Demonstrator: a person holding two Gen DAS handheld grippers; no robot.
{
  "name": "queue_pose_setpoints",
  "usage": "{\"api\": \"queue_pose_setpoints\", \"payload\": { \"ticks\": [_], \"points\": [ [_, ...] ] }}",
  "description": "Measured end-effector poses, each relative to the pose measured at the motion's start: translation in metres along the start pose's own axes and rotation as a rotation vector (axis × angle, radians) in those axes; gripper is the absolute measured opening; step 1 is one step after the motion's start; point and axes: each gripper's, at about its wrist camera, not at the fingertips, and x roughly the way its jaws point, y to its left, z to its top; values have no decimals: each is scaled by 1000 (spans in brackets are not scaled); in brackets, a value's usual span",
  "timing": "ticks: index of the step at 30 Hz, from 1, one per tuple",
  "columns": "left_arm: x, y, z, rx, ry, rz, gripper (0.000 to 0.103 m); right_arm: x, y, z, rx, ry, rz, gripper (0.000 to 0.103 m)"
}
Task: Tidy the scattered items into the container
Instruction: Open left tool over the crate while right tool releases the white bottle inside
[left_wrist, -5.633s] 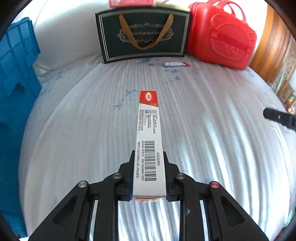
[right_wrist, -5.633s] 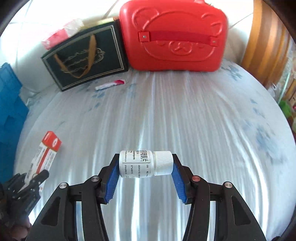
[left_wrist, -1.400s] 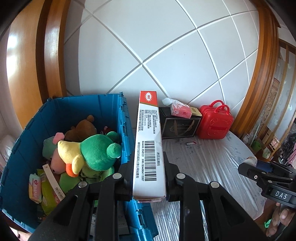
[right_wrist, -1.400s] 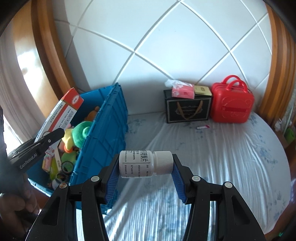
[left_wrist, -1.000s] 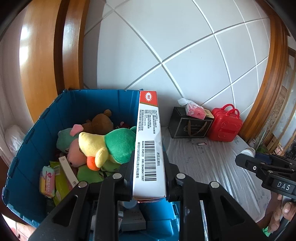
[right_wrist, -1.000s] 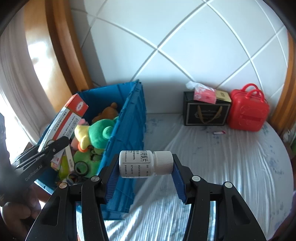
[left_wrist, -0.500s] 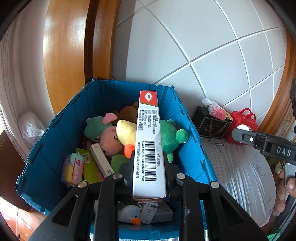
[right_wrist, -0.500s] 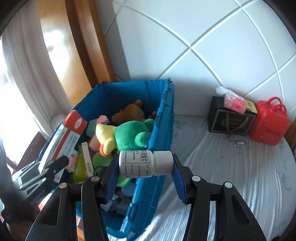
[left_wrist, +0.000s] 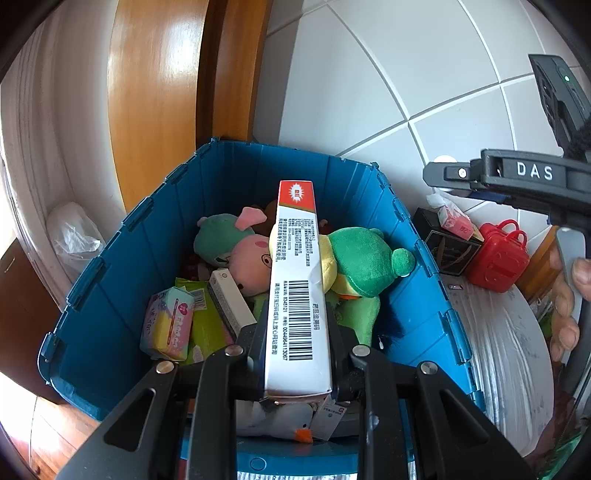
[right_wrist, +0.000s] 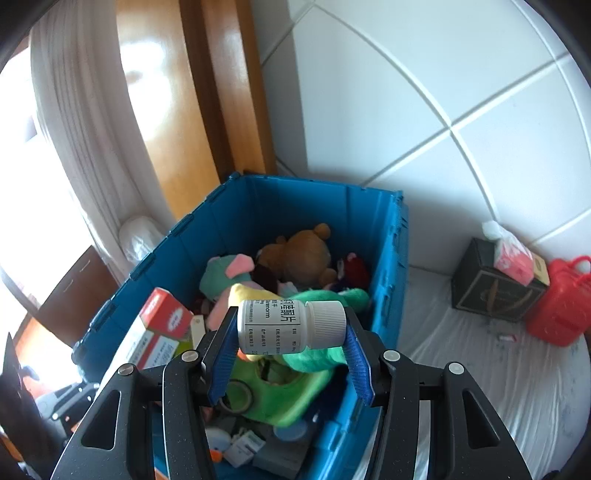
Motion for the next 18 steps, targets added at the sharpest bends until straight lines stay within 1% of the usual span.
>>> {"api": "queue_pose_setpoints", "payload": {
  "ticks": [11,14,15,16,17,18],
  "points": [
    [14,16,4,-37,21,9,23,48,29,44,-37,49,55,52],
    [19,20,6,-70,39,10,23,54,36,56,-50,43,58,52],
    [20,22,6,-83,45,12,23,55,37,60,-47,35,68,58],
    [22,23,7,-95,50,22,23,56,37,64,-41,29,79,68],
    [23,24,7,-104,54,33,39,55,35,67,-31,20,86,99],
    [23,25,7,-113,56,33,80,52,34,69,-22,3,90,102]
  ]
}}
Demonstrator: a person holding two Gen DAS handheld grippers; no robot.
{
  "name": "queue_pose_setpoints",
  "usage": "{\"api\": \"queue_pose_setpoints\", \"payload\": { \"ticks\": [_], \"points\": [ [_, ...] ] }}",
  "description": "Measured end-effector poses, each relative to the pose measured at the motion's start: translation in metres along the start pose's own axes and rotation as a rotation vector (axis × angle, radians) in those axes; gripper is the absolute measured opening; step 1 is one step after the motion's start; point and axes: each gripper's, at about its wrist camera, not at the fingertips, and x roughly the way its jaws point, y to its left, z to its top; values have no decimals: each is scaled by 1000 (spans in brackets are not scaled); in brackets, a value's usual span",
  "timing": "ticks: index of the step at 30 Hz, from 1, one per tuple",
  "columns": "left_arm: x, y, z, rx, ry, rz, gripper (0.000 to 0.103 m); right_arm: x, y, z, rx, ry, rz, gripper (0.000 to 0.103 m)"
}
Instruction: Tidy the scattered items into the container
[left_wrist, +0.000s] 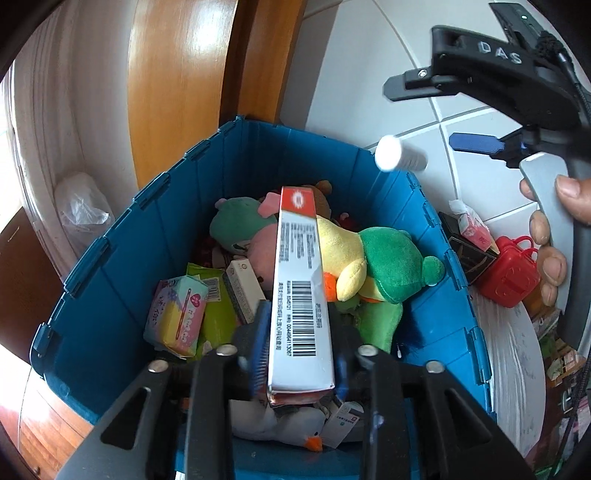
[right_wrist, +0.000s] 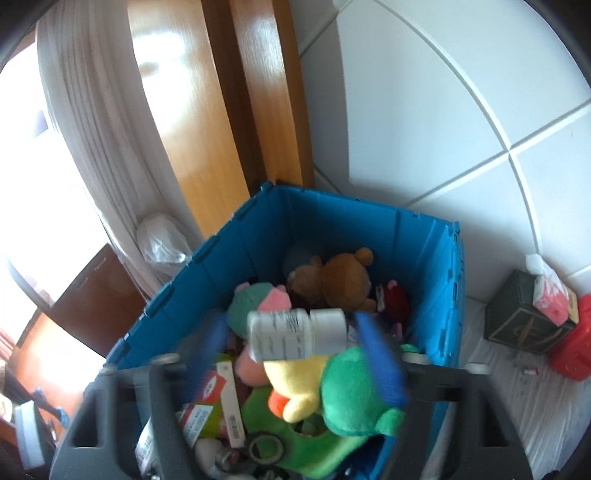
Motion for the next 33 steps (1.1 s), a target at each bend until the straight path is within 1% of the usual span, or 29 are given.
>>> {"api": "queue_pose_setpoints", "payload": {
  "ticks": [1,2,3,7,15,20,23,29,33],
  "points": [
    [-1,1,0,-9,-5,-1,99,-3,0,1,0,-12,0,102],
    [-3,2,0,-18,-20,0,103,-6,-1,1,-5,-18,-2,102],
    [-4,2,1,-23,-29,-2,103,-9,-1,1,-10,-25,-6,102],
    [-5,-2,1,-19,-26,-8,103,-21,-9,-2,2,-38,-4,102],
    [-7,-7,-3,0,-12,27,103,-48,-14,-16,25,-56,12,102],
    [-11,-11,-6,14,-17,47,103,-65,-14,-28,39,-67,27,102],
    [-12,-16,-9,41,-22,66,103,-76,-17,-38,56,-82,23,103],
    [-12,-20,-15,51,-13,75,103,-95,-22,-57,71,-89,20,103],
    [-14,-21,-16,58,-19,82,103,-116,-29,-72,109,-132,6,103]
  ]
}}
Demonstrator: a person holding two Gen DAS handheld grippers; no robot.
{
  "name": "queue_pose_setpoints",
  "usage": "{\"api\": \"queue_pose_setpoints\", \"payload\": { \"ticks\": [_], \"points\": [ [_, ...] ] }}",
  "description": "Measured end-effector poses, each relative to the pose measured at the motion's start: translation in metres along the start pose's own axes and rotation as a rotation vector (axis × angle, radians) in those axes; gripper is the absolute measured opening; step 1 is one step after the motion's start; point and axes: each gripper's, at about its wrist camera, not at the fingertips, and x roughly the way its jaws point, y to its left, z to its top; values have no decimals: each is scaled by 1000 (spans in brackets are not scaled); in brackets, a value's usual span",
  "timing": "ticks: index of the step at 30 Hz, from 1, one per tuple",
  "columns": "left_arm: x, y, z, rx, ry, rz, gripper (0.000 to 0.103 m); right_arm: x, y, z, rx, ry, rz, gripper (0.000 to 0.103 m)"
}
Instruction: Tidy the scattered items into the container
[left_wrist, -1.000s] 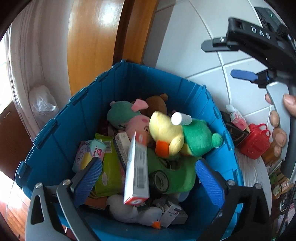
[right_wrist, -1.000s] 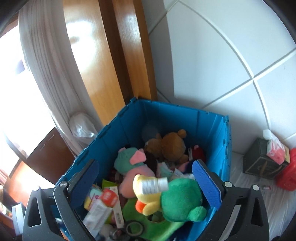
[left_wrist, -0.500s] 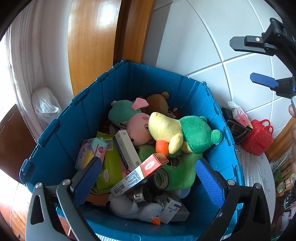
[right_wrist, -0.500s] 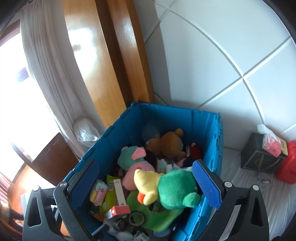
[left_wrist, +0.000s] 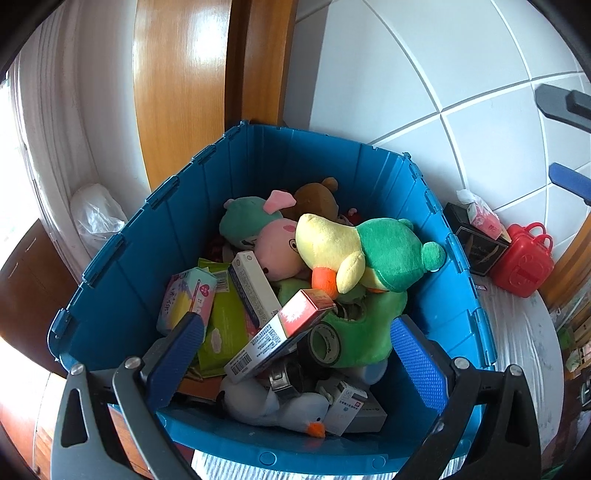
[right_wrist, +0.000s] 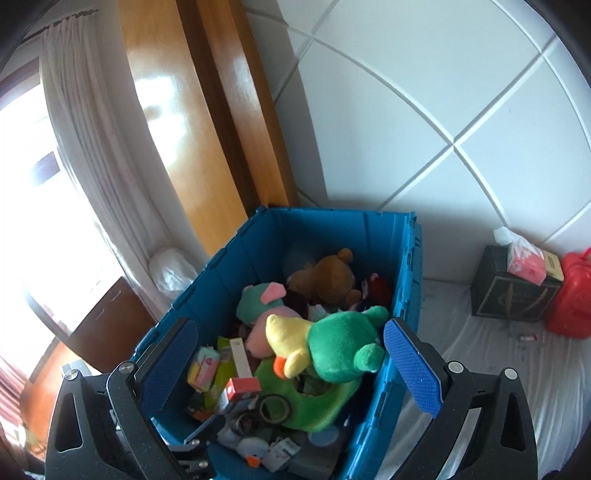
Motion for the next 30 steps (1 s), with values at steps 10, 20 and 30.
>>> {"api": "queue_pose_setpoints", "payload": {
  "ticks": [10,20,30],
  "points": [
    [3,-2,6,18,-7,14,103,-48,-9,-59,88,-39,-62,103],
    [2,-11,6,46,-4,76,103,-79,-38,-94,138,-50,-129,103],
    [-28,-31,2,28,-39,137,103,-115,-72,-129,142,-48,-136,103]
  ]
}}
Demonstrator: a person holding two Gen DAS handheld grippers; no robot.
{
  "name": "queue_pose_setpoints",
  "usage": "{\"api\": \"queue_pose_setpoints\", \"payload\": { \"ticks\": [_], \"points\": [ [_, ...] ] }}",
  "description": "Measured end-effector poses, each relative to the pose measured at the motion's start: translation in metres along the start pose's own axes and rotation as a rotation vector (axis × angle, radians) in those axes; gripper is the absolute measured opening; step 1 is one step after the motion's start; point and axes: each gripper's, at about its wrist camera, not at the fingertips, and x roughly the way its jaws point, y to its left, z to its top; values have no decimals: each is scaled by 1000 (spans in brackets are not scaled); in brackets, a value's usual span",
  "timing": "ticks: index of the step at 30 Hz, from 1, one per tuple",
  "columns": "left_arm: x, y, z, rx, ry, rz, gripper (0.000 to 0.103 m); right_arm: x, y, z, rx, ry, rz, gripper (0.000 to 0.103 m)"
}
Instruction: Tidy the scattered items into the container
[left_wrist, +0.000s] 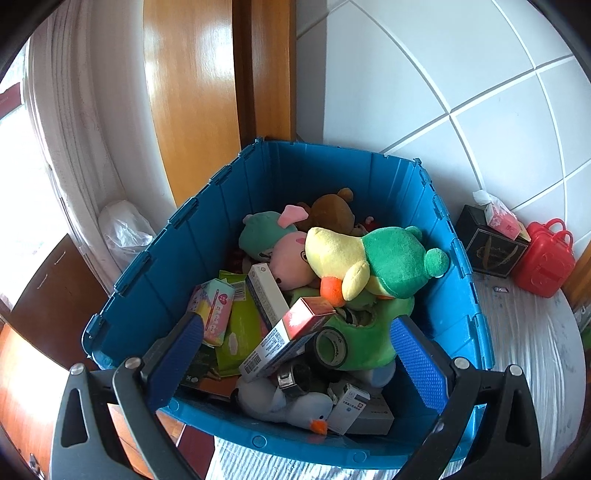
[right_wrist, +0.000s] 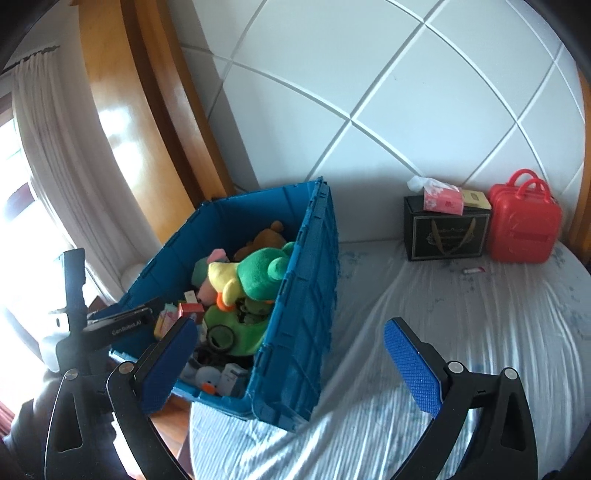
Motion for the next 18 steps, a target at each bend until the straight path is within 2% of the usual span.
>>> {"api": "queue_pose_setpoints", "payload": {
  "ticks": [7,18],
  "points": [
    [-30,-34,-13,19,-21,19,103,-22,-29,-14,-5,18,-10,103],
    [-73,-107,-39,93,-21,-37,103,-59,-78,-30,20,32,-65,103]
  ]
}}
